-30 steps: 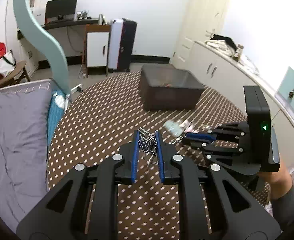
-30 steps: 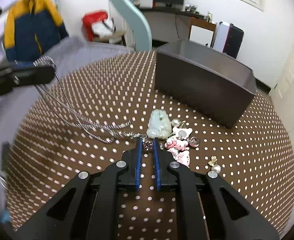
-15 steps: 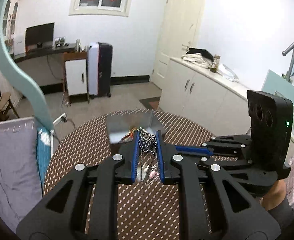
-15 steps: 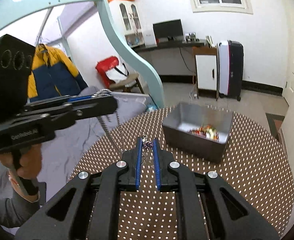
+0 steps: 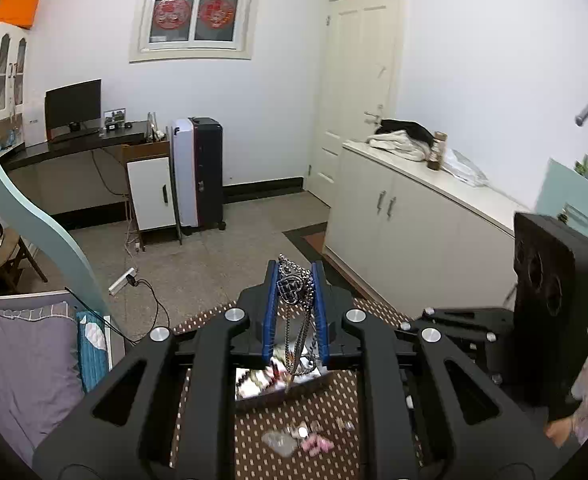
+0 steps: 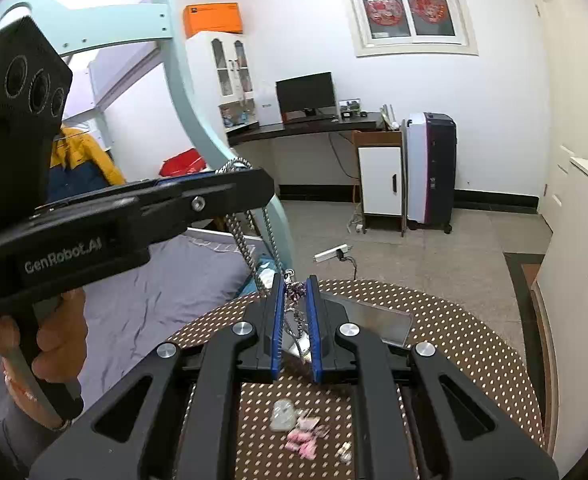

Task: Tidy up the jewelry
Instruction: 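Carry the chain and charm with both grippers into the metal box, then open both grippers to drop the pieces into the box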

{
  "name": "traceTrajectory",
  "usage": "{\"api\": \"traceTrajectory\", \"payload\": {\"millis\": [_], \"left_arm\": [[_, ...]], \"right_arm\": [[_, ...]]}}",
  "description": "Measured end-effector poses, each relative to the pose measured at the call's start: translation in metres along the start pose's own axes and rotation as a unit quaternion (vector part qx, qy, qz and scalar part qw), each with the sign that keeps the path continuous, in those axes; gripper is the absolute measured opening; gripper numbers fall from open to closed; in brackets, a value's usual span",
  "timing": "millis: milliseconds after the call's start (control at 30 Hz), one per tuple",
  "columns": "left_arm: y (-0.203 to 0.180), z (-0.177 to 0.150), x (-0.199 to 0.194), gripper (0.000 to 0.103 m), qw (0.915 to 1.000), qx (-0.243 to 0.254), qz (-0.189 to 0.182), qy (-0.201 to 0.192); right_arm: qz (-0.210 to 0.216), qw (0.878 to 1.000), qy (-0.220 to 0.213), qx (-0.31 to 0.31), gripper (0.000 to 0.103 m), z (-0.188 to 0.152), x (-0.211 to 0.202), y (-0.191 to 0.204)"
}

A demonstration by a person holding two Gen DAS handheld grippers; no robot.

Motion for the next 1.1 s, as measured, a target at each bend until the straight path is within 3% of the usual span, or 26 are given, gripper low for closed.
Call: {"api": "traceTrajectory", "payload": {"millis": [200,533,567,600,633,667,1100], "left_arm": [[0.006,-0.012,0.047,0.016,0.9994,-0.002,0.016,0.029],[0.038,-0.075,0.114,0.02,0.9889,-0.036,0.027,0.142],[0.04,-0.079,0.116,0.031,0.9879,-0.041,0.025,0.147],[0.043,-0.083,0.117,0.053,0.9863,-0.052,0.024,0.155],[0.046,-0.086,0.117,0.061,0.9857,-0.059,0.026,0.156],[0.049,-0.087,0.116,0.062,0.986,-0.068,0.026,0.15],[0.031,-0.106,0.053,0.062,0.992,-0.022,0.054,0.112]], "right_arm": [[-0.012,1.0,0.013,0.022,0.009,-0.01,0.024,-0.021],[-0.021,0.995,0.07,0.062,0.009,-0.048,0.065,-0.049],[-0.022,0.995,0.072,0.063,0.009,-0.05,0.065,-0.05],[-0.023,0.995,0.075,0.065,0.009,-0.052,0.065,-0.051],[-0.024,0.995,0.078,0.066,0.01,-0.055,0.064,-0.052],[-0.026,0.994,0.079,0.067,0.01,-0.056,0.064,-0.052],[-0.051,0.996,0.062,0.036,0.025,-0.071,0.013,-0.033]]}}
Point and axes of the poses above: each gripper's, at about its wrist camera, not at the fingertips, and x roughly the way its jaws point, y to its left, z to its top, the point moved 1 cm from there along x, roughly the way its jaws point, and after that the axes turned 2 degrees about z, right-handed, at the moved point
